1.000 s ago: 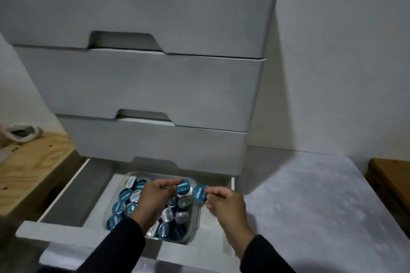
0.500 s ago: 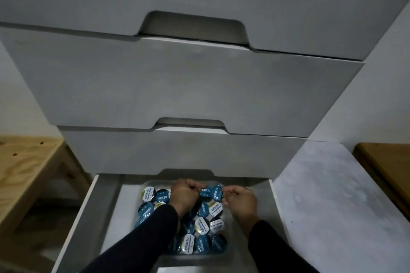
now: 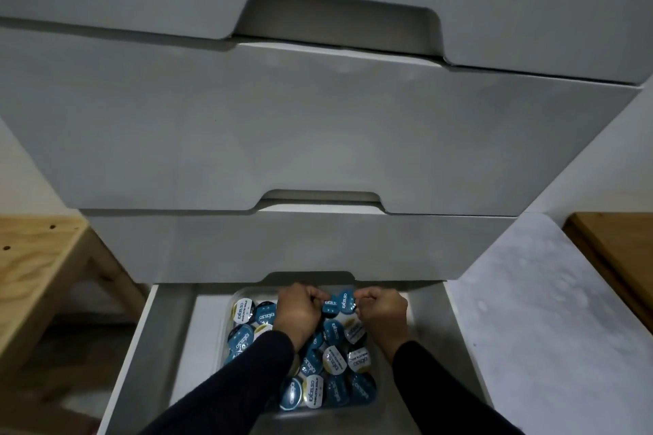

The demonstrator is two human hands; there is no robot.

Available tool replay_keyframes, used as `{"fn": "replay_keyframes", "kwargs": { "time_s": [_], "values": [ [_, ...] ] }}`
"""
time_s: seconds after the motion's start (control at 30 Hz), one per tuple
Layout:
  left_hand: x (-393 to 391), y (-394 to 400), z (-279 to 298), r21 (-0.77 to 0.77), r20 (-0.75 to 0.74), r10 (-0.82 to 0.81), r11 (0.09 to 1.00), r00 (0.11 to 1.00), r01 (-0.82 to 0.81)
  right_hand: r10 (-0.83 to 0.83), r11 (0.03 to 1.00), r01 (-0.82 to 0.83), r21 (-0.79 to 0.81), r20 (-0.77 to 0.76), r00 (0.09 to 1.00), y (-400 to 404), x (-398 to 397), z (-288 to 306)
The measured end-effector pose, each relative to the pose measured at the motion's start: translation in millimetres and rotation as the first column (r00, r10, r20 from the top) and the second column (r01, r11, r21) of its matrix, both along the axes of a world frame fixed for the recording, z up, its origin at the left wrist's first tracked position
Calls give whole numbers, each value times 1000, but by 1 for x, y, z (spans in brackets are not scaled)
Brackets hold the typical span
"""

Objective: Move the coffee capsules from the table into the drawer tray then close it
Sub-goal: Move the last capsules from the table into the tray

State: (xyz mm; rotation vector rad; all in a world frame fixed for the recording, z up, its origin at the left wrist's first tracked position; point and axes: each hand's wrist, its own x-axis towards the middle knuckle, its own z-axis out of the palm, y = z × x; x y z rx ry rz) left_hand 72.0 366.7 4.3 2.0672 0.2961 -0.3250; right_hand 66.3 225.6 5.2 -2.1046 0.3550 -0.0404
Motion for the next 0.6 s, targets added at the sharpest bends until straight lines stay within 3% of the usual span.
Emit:
{"fn": "replay_keyframes", "kwargs": {
  "time_s": [0.13,0.3,0.4,0.5,0.6],
  "values": [
    [1,4,-1,64,-1,-42,997,999,42,89,993,-82,-90,77,993,0,-1,-6],
    [-1,6,-5,203,90,-183,966,979,161,164,965,-169,-201,-42,986,4,0,-16],
    [-1,9,-5,287,75,-258,931,963,227,249,890,-279,-360,-127,960,4,-1,-10],
    [-1,11,-4,387,65,-353,871,933,302,311,806,-306,-507,-77,947,6,-5,-12],
    [-4,11,-2,470,38,-427,806,904,360,403,647,-397,-651,-149,903,7,-9,-15]
  ]
}}
